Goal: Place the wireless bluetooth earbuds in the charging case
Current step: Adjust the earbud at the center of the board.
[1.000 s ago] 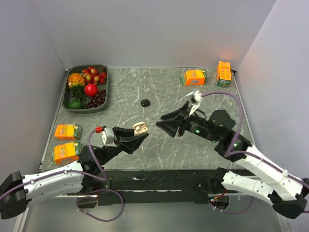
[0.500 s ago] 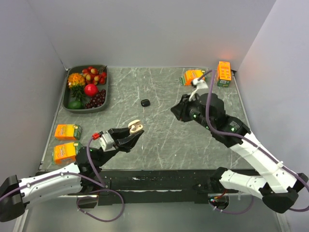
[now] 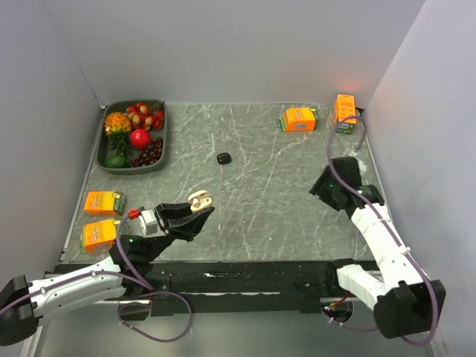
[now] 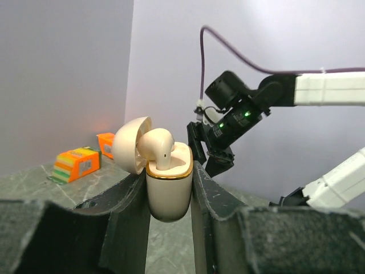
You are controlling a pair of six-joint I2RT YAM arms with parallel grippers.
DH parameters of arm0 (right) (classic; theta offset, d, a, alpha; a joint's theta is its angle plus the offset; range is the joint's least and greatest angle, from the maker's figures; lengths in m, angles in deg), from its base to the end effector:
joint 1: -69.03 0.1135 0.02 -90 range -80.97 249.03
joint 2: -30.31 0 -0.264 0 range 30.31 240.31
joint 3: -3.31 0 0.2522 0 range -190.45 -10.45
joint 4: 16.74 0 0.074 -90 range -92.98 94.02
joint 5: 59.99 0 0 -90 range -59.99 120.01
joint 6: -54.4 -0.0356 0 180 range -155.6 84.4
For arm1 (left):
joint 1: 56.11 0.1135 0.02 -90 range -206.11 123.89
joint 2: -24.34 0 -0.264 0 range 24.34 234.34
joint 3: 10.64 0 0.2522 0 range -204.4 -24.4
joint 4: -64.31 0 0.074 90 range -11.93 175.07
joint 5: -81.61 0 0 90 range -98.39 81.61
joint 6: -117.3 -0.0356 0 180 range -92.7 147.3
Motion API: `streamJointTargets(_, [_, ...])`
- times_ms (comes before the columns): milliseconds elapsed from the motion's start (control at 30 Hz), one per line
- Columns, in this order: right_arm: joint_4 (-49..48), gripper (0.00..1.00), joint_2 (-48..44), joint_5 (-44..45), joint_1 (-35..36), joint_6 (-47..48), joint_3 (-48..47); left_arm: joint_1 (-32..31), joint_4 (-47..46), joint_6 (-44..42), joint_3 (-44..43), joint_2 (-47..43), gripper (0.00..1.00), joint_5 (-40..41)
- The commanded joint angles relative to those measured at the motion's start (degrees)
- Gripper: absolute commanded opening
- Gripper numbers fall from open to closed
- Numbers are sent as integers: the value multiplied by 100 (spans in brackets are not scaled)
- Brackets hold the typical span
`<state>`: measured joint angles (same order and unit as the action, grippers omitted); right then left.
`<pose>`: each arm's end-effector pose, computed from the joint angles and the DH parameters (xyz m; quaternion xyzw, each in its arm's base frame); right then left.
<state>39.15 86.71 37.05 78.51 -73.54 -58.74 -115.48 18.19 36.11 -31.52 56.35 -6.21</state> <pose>0.1929 0.0278 0.2742 0.2510 0.9047 0.0836 0.3340 0.0691 -0.1141 0.2676 0.1819 0.4247 -0.4898 0.7393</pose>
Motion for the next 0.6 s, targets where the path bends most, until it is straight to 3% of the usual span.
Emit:
streamJointTargets(0, [-91,66,221,-115,-1455,-215,232,5,-350,480,114,-265,1,-42])
streamJointTargets(300, [-187,66,915,552,-2799,-30,293,5,11,761,35,-371,1,-50])
streamJointTargets(567, [-223,66,1469,1114,-3460,-12,269,-13,37,858,52,-318,1,-50])
